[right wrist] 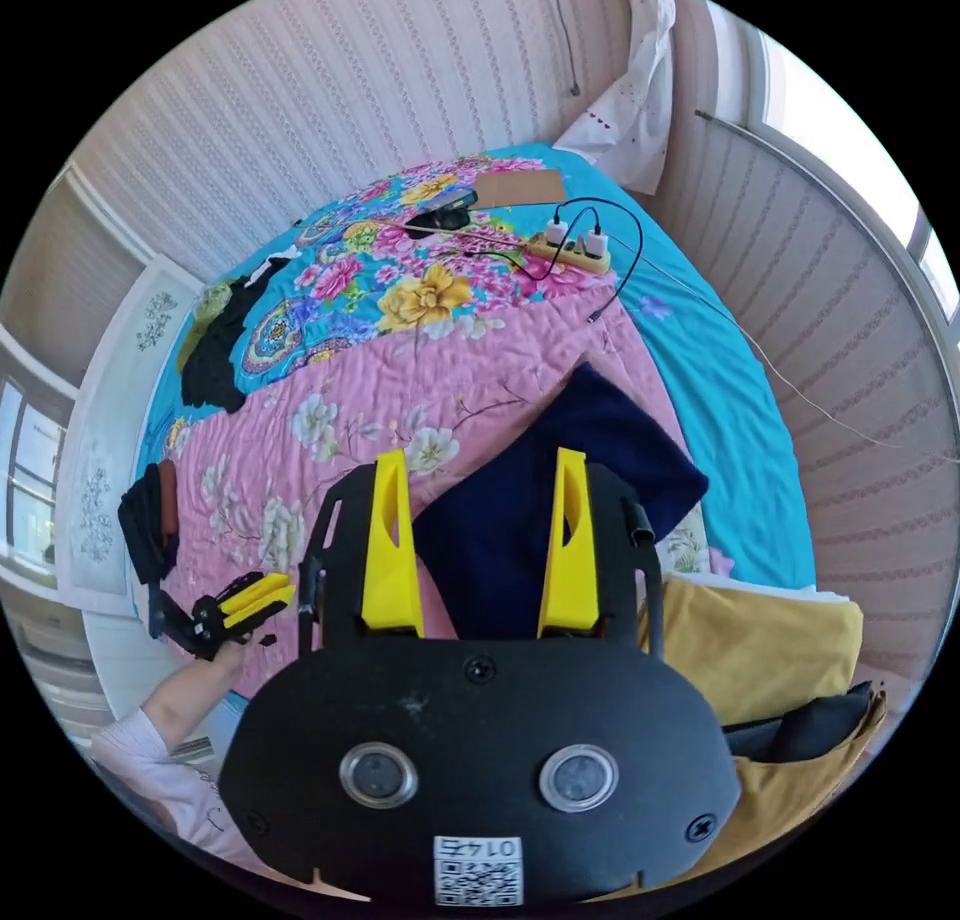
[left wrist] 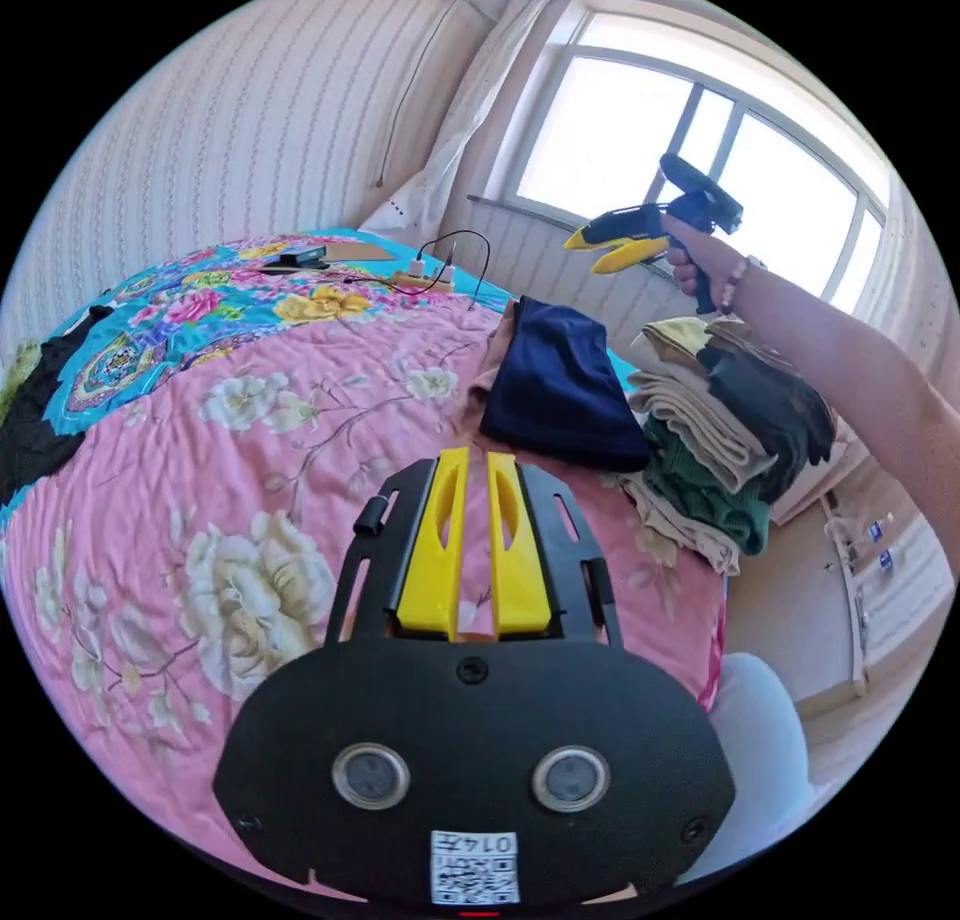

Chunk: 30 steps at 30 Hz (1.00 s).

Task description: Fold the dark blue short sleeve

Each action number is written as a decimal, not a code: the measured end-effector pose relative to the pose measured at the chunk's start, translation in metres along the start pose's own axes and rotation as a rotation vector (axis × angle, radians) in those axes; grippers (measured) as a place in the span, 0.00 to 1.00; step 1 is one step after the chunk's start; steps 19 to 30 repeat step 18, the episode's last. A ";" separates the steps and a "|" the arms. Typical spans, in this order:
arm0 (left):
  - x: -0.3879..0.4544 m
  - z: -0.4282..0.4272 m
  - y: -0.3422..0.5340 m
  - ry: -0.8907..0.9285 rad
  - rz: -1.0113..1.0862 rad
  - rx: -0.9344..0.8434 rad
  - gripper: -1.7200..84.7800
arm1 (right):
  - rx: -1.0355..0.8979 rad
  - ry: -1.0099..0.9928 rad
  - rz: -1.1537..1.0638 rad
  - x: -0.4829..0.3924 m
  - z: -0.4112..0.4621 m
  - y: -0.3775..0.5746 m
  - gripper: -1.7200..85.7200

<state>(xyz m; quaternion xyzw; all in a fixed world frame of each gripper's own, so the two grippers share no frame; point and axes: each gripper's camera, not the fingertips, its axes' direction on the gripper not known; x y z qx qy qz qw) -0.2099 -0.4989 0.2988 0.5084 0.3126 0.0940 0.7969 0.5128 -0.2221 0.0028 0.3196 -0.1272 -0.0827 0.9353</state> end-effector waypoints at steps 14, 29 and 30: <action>0.038 -0.300 0.272 -0.270 -0.142 -0.091 0.01 | 0.076 -0.298 -0.236 -0.170 0.067 0.397 0.13; 0.036 -0.357 0.316 -0.358 -0.228 -0.022 0.01 | -0.095 -0.221 -0.411 -0.246 0.110 0.454 0.10; 0.036 -0.357 0.316 -0.358 -0.228 -0.022 0.01 | -0.095 -0.221 -0.411 -0.246 0.110 0.454 0.10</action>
